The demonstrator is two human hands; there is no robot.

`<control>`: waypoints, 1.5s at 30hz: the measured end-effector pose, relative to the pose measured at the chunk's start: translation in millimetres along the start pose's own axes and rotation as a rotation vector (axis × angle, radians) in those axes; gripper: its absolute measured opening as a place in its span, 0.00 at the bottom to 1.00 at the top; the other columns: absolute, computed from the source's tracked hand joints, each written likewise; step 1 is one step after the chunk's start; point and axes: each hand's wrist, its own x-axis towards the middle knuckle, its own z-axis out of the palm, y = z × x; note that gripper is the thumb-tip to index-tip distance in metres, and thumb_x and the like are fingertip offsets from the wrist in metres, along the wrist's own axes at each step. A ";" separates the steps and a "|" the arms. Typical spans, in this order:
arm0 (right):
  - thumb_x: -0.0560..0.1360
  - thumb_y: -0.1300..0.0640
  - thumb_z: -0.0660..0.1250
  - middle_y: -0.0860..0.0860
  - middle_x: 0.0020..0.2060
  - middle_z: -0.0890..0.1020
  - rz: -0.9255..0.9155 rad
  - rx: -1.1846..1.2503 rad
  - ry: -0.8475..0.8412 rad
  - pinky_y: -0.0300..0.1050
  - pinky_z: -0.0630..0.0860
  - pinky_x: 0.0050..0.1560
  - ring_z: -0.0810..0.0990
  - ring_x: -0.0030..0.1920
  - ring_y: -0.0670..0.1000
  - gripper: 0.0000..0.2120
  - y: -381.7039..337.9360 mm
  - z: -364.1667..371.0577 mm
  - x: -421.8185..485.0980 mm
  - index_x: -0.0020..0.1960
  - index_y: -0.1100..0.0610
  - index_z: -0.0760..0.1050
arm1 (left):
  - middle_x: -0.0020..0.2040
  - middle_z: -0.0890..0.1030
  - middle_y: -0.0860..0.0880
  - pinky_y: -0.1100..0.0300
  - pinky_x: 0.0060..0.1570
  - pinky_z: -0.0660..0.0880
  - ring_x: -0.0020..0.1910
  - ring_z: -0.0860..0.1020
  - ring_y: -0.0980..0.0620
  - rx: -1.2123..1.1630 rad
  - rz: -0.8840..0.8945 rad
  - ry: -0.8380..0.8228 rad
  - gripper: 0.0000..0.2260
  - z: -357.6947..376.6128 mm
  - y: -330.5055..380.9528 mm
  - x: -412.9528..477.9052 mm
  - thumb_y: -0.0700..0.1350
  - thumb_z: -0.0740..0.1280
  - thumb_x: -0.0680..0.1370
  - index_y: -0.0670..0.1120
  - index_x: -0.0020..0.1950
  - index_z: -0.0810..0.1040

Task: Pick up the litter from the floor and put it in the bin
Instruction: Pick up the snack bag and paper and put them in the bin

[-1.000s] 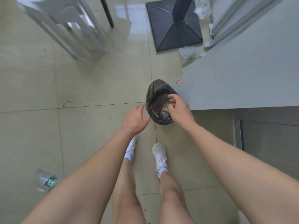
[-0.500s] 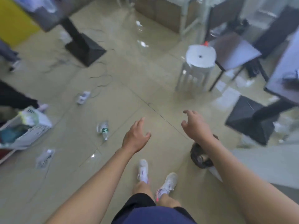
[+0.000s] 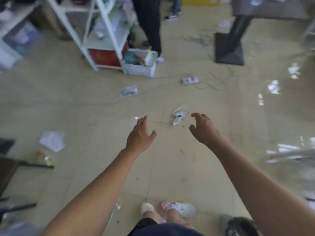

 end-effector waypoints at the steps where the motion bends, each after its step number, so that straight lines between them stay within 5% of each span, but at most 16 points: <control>1: 0.79 0.59 0.66 0.61 0.63 0.77 -0.042 -0.016 -0.024 0.51 0.72 0.64 0.76 0.65 0.63 0.24 -26.4 12.8 5.5 0.74 0.58 0.70 | 0.79 0.63 0.45 0.48 0.66 0.72 0.74 0.70 0.42 -0.011 -0.040 0.031 0.33 -14.5 -23.8 -7.5 0.55 0.65 0.80 0.47 0.82 0.58; 14: 0.79 0.57 0.64 0.59 0.63 0.76 -0.457 -0.156 -0.258 0.52 0.72 0.66 0.75 0.66 0.62 0.25 -344.2 149.7 17.1 0.75 0.56 0.69 | 0.79 0.62 0.45 0.46 0.64 0.73 0.73 0.70 0.41 -0.077 -0.483 0.268 0.34 -171.8 -265.6 -135.2 0.56 0.64 0.81 0.46 0.82 0.55; 25: 0.81 0.58 0.61 0.57 0.65 0.75 -0.592 -0.329 -0.312 0.53 0.74 0.62 0.74 0.66 0.60 0.24 -451.5 187.1 150.2 0.77 0.56 0.65 | 0.82 0.53 0.47 0.46 0.62 0.75 0.72 0.71 0.41 -0.177 -0.668 0.293 0.35 -204.8 -348.2 -28.3 0.56 0.65 0.80 0.48 0.83 0.53; 34: 0.79 0.59 0.61 0.55 0.67 0.73 -0.833 -0.425 -0.443 0.54 0.73 0.61 0.72 0.67 0.60 0.27 -608.4 245.0 242.2 0.78 0.54 0.62 | 0.82 0.48 0.52 0.43 0.61 0.77 0.73 0.69 0.42 -0.249 -0.865 0.435 0.36 -272.6 -432.6 42.4 0.56 0.66 0.78 0.54 0.83 0.55; 39: 0.80 0.58 0.61 0.55 0.66 0.74 -0.977 -0.498 -0.516 0.53 0.74 0.57 0.73 0.65 0.60 0.26 -708.0 313.7 264.4 0.78 0.54 0.63 | 0.82 0.51 0.50 0.43 0.61 0.76 0.72 0.70 0.39 -0.334 -1.032 0.454 0.35 -301.7 -515.8 45.5 0.56 0.67 0.77 0.54 0.81 0.57; 45: 0.79 0.59 0.61 0.54 0.65 0.74 -0.983 -0.568 -0.598 0.52 0.74 0.54 0.73 0.65 0.58 0.27 -829.4 410.0 293.3 0.78 0.54 0.63 | 0.79 0.51 0.57 0.49 0.53 0.78 0.74 0.71 0.44 -0.420 -1.011 0.581 0.36 -344.8 -645.6 65.3 0.54 0.70 0.76 0.54 0.80 0.55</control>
